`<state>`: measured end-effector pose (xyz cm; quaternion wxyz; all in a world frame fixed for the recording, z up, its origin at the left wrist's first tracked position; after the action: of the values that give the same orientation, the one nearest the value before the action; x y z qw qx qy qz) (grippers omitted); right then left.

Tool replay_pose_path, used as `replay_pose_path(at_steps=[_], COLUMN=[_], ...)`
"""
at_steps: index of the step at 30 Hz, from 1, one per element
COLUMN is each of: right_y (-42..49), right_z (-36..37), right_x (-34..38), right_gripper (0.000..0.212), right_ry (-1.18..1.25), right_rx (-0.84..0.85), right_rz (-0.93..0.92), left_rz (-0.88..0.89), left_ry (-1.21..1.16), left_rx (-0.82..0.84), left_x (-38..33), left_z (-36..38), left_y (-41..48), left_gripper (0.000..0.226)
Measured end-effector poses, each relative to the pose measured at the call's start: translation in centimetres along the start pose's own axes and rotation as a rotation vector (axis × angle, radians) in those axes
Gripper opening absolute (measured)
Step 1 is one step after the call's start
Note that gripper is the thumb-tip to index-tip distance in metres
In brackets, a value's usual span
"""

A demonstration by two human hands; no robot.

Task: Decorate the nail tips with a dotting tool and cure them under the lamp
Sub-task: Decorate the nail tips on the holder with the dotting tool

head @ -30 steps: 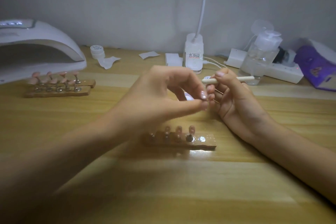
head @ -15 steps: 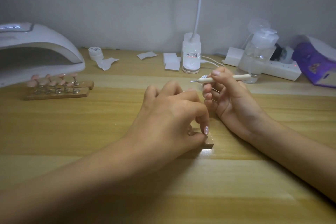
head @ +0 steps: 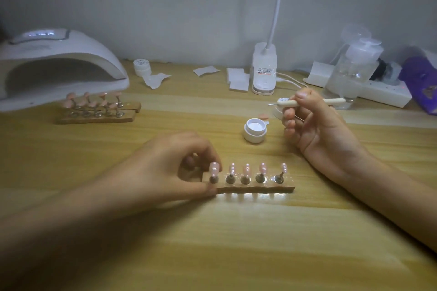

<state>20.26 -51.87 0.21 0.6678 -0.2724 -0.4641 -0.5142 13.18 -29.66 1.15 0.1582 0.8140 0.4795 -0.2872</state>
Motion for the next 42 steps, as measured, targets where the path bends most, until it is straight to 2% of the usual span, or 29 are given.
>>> replay_pose_path(at_steps=[3,7,11,23,34,42], right_y=[0.0,0.1,0.1,0.0,0.1,0.0], right_z=[0.0,0.3,0.3,0.3,0.2,0.2], right_x=[0.0,0.0,-0.1,-0.1,-0.2,-0.1], right_gripper=[0.011,0.018,0.025,0.013,0.028,0.013], right_ry=[0.017,0.004,-0.004,-0.014,-0.019,-0.029], right_rx=[-0.010,-0.019,-0.038,-0.025,-0.007,-0.012], right_rz=[0.000,0.006,0.013,0.016,0.017,0.017], left_rz=[0.093,0.149,0.147,0.125,0.126,0.148], left_ry=[-0.096,-0.076,-0.149,-0.198,-0.180,-0.186], left_rx=[-0.131,-0.205,-0.193,-0.187,-0.190,-0.188], left_x=[0.1,-0.2,-0.2,-0.2,-0.2,0.0], left_z=[0.5,0.5,0.6,0.7,0.8,0.8], left_y=[-0.8,-1.5,-1.6,-1.6,-1.5,-1.5], left_gripper=[0.022,0.024,0.023,0.024,0.023,0.023])
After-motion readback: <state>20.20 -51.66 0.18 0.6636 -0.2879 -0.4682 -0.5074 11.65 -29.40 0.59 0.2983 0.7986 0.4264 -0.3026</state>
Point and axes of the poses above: each hand's wrist, its own y-axis towards the middle knuckle, its own z-axis out of the palm, x = y × z, the point moved 4 cm from there along y, towards the middle knuckle, and after that the axes turned 6 degrees about x, right-handed, at the moved point
